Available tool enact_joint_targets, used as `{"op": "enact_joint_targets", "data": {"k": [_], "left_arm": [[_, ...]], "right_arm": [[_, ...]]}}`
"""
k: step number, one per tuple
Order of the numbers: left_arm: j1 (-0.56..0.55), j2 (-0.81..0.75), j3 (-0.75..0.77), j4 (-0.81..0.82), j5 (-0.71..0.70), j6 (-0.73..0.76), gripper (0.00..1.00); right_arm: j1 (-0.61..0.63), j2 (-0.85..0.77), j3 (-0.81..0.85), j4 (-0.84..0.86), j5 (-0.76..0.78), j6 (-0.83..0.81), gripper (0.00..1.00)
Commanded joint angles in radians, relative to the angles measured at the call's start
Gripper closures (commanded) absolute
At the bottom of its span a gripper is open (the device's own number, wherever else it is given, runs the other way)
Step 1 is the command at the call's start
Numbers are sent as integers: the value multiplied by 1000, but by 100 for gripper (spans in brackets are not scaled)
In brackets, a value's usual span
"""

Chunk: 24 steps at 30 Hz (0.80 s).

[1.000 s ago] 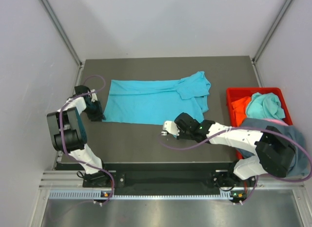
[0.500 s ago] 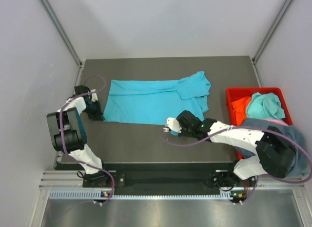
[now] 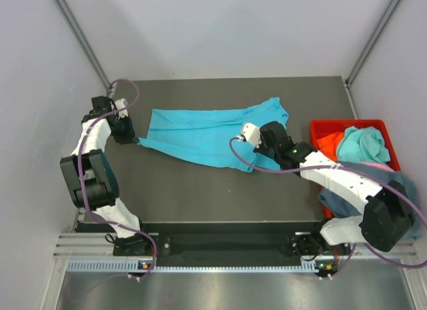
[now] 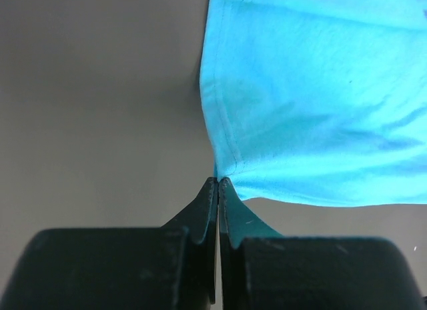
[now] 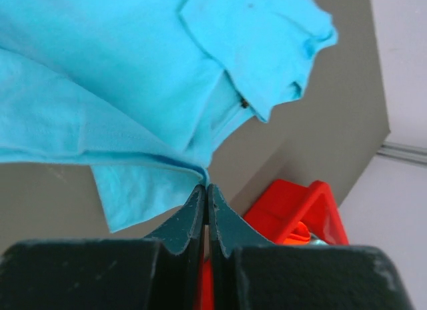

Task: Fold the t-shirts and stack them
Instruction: Fold the tshirt

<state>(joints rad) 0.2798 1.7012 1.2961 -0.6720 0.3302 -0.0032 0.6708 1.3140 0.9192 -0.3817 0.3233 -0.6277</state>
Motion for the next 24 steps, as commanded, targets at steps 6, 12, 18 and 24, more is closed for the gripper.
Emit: {"op": "enact_joint_targets", "data": {"k": [6,12,18,24], "left_arm": [[-10,60,137,-61,40,31,100],[-19,101,226,-98,47,39,100],[-27,185,357,-136,43,45,100],[-36,327,548,-218,33,62,100]], "right_arm": [[-62,39,179,82,85,-27,100],[-111,91,276,109,89,-44,100],[-154,174,365,136,89,-61,100],[-178,266,428,188,76,-121,100]]}}
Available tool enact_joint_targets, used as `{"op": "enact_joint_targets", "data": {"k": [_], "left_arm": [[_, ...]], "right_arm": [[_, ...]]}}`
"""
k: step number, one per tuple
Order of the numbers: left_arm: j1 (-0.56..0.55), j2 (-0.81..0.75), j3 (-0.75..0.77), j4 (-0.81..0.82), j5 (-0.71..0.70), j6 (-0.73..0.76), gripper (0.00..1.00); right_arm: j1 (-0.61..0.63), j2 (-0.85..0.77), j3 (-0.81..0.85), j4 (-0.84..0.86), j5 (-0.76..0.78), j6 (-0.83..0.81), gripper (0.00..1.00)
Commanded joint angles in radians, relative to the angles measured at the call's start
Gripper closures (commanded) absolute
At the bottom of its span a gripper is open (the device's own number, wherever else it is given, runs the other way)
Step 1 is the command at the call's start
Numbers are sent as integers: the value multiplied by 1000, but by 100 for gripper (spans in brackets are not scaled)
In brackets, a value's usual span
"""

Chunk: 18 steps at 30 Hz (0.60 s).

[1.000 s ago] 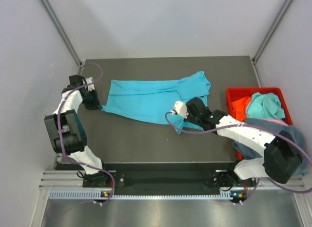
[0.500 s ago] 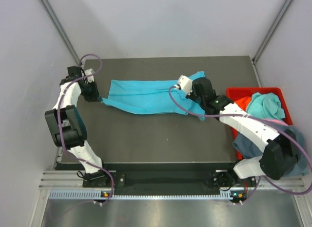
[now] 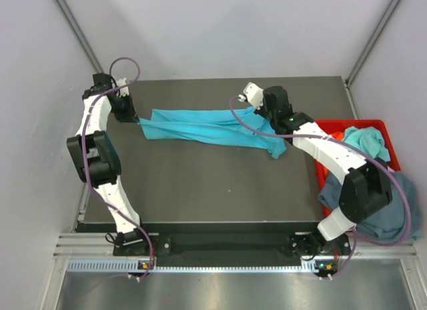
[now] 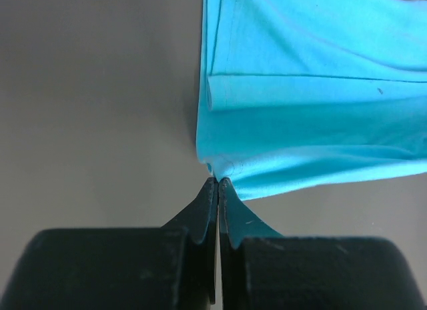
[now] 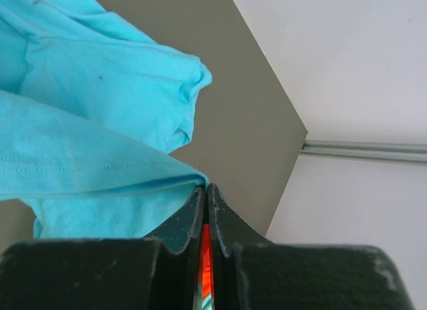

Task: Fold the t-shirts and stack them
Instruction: Fold the tshirt

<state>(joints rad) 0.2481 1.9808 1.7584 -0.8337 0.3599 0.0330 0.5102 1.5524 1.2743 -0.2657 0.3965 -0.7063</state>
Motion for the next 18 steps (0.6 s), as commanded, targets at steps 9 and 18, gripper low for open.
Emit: {"op": "enact_joint_targets", "data": {"k": [9,18], "left_arm": [[-33,194,297,-99,5,18,100],[-47,296,441,-97,-15,10,100]], "right_arm": [[-73,149,189,86,-21,-91,100],[-125,250,267,86,-42,-107,100]]}}
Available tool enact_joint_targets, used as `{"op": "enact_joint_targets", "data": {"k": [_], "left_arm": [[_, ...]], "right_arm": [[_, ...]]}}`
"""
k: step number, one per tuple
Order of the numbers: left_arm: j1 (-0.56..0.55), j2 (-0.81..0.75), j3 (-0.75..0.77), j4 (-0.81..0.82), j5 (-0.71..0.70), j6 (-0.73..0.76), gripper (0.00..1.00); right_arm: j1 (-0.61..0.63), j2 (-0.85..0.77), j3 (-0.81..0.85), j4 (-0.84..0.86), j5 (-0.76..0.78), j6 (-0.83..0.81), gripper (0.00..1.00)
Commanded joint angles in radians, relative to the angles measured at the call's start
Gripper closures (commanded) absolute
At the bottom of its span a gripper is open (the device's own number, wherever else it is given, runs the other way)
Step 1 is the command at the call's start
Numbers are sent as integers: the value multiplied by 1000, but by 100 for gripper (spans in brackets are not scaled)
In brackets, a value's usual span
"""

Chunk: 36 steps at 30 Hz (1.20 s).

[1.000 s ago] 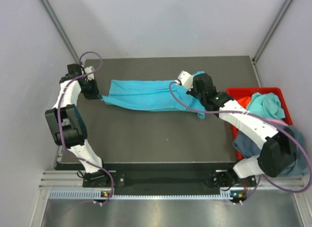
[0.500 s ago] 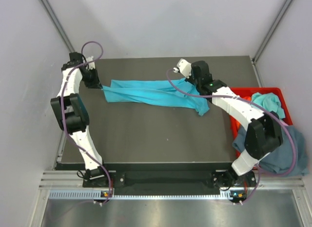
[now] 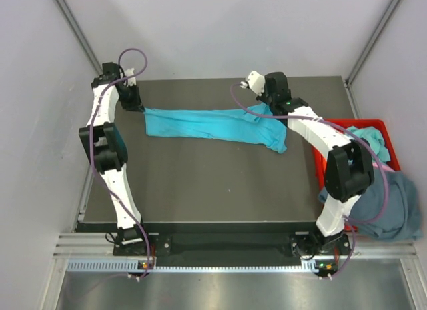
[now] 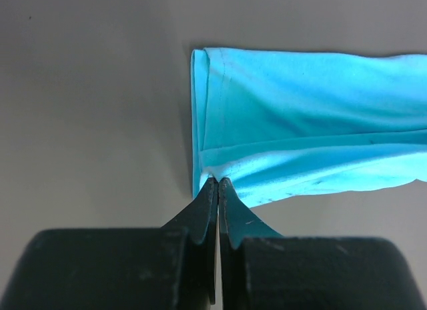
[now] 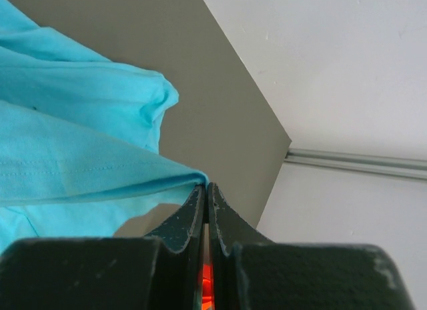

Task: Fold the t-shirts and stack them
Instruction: Fold the tshirt

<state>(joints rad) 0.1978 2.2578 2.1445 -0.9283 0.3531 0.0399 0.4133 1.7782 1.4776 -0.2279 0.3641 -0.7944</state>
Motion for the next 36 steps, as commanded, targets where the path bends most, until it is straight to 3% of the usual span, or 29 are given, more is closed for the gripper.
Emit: {"op": "enact_joint_targets", "data": {"k": [1,13,14,19,20,26,30,36], "left_arm": [[3,29,73,-3,-11,2,100],[-11,127,166,54,6,-26,100],[-12,131,169,60,26,-25,97],[-12,77,88,167,92,-84,56],[-14,54,54,198,83,-93,53],[-12,-124,-194,272,30,-132,44],[-12,-201,-368,269,24,-110,43],[-12,-216,-431,253,20,-86,43]], "right_arm": [[-30,47,73,47,-14,-19,100],[-64,184,164,32,-34,6,100],[-64,188,167,32,-36,9,100],[-71,224,177,64,-1,27,99],[-73,231,187,87,16,47,82],[-102,164,175,12,43,238,38],[-165,66,135,-177,-118,446,36],[-229,30,38,-335,-358,590,40]]}}
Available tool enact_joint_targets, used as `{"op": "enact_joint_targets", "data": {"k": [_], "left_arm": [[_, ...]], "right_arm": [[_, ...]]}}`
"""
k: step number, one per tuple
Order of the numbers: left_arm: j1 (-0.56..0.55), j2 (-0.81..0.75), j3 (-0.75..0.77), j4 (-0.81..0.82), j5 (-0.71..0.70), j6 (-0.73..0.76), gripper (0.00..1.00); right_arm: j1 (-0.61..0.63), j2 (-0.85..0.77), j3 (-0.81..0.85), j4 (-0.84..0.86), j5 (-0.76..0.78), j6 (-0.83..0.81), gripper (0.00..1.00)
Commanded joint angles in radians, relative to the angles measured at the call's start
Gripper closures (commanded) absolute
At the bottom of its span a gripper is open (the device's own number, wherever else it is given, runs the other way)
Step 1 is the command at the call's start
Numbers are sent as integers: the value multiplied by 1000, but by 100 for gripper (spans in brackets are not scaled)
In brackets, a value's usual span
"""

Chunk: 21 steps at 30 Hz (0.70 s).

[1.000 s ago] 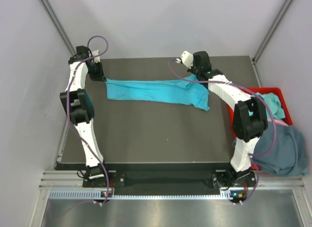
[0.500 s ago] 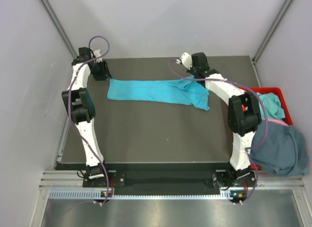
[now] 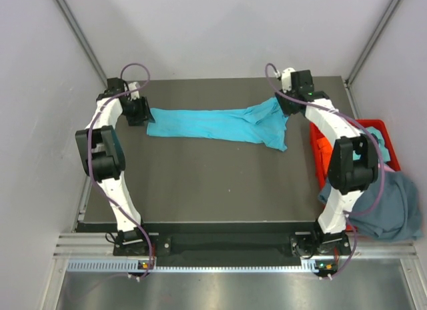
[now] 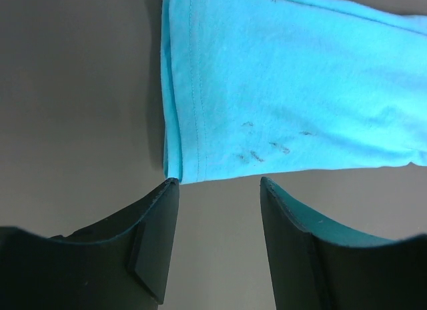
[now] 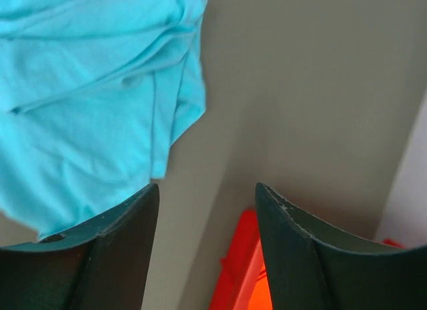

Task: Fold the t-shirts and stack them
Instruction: Fold the tshirt

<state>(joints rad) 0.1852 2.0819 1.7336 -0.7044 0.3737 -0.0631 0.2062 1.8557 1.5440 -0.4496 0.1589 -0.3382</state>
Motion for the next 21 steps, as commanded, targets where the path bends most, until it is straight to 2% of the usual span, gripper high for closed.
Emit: {"op": "enact_joint_targets", "data": {"k": [1,4,11,18,21], "left_arm": [[0,-34,-23,26,-1,16,43],[-1,-23,-37,32,-12,11,43],[0,0,-62,39,21,-4,46],[0,18,-48,33,19,3,48],[-1,32,-36,28,24,0,50]], "right_arm": [[-24,-46,-36,-126,-186,139,41],[-30,-30,-79,-132,-220,153,42],[-73,86,-33,-236,-387,206,47],[-80,99,-48,-278,-418,214,49],[-90,94,-62,-287,-430,212,54]]}}
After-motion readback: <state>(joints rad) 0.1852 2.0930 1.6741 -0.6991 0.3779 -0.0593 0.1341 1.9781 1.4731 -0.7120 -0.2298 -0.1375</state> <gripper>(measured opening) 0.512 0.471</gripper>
